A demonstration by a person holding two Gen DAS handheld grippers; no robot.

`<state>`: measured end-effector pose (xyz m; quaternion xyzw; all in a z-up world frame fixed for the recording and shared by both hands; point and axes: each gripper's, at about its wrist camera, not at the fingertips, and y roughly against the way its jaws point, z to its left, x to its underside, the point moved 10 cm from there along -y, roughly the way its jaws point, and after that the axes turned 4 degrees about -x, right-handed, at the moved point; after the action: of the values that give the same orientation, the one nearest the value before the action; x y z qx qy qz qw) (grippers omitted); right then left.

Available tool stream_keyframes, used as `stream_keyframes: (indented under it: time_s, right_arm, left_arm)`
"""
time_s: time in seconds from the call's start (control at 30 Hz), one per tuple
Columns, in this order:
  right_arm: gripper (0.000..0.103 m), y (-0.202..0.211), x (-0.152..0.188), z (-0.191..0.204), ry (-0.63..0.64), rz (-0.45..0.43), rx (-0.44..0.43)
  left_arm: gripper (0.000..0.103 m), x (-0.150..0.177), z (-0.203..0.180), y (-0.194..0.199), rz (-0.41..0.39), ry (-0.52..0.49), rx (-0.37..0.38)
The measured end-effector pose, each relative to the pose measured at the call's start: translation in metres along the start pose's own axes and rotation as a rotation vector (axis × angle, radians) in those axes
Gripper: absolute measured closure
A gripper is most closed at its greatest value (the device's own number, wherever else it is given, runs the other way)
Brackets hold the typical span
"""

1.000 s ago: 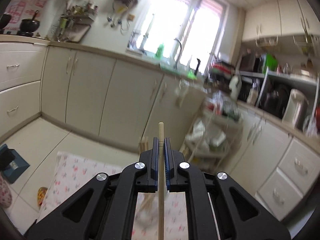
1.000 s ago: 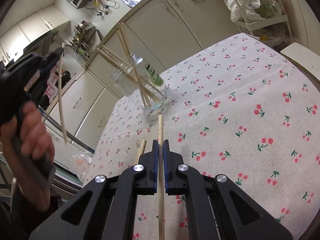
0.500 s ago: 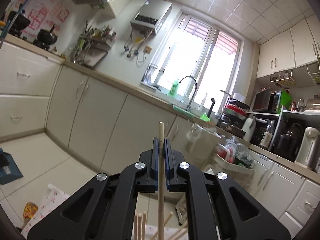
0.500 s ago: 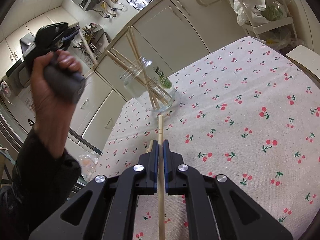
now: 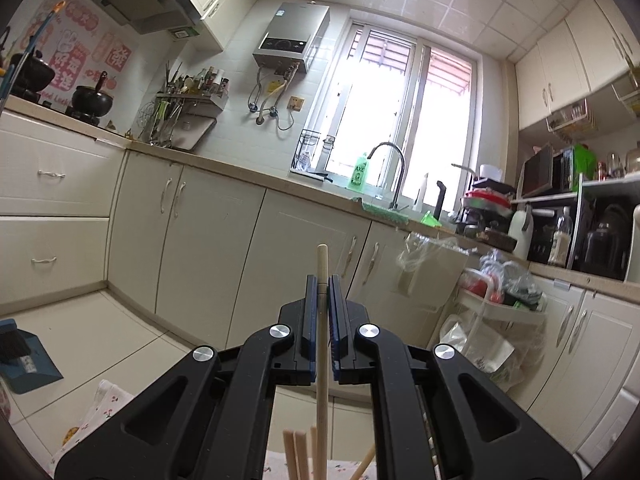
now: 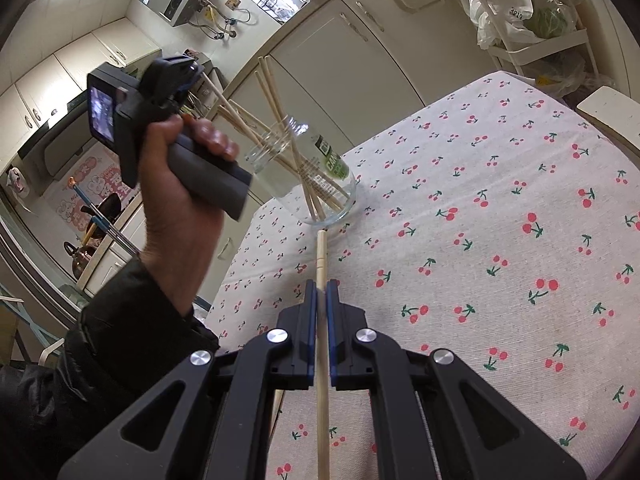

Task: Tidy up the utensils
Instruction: 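Open the left tool to drop its stick into the jar while the right tool lowers and releases its stick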

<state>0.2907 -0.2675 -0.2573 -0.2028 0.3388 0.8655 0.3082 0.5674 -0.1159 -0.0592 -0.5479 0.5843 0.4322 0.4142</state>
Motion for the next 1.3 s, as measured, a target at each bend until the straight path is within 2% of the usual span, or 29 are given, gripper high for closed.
stream_keyframes:
  time_s: [0.23,0.5,0.6,0.77,0.8,0.87,0.9,1.0,1.13,1.3]
  right_arm:
    - [0.097,0.0,0.0,-0.001,-0.003,-0.002,0.003]
    - [0.097,0.001,-0.001,-0.002,-0.004,-0.008,0.008]
    - [0.097,0.001,0.0,-0.002,-0.002,-0.007,0.011]
    - [0.097,0.002,-0.002,-0.003,-0.01,-0.007,0.026]
    - [0.097,0.002,-0.003,-0.005,-0.027,-0.012,0.028]
    - [0.097,0.002,-0.006,-0.009,-0.077,-0.017,0.01]
    - [0.097,0.003,-0.008,-0.009,-0.092,-0.023,0.009]
    - [0.097,0.005,-0.03,0.004,-0.074,-0.077,0.003]
    - [0.097,0.006,-0.08,0.039,-0.01,-0.189,-0.02]
    - [0.097,0.003,-0.154,0.077,0.047,-0.383,-0.013]
  left_arm:
    - [0.098,0.029,-0.003,0.008,0.032,-0.079,0.014]
    - [0.095,0.057,-0.002,0.025,0.133,-0.161,0.052]
    - [0.086,0.057,0.003,0.04,0.152,-0.171,0.065]
    - [0.064,0.051,0.012,0.069,0.171,-0.159,0.076]
    - [0.064,0.05,0.018,0.078,0.169,-0.147,0.072]
    - [0.054,0.049,0.033,0.095,0.16,-0.127,0.042]
    - [0.052,0.049,0.042,0.104,0.156,-0.114,0.025]
    - [0.05,0.056,0.071,0.12,0.165,-0.072,-0.029]
    - [0.048,0.074,0.109,0.124,0.209,-0.006,-0.098]
    - [0.048,0.092,0.132,0.125,0.232,0.042,-0.135]
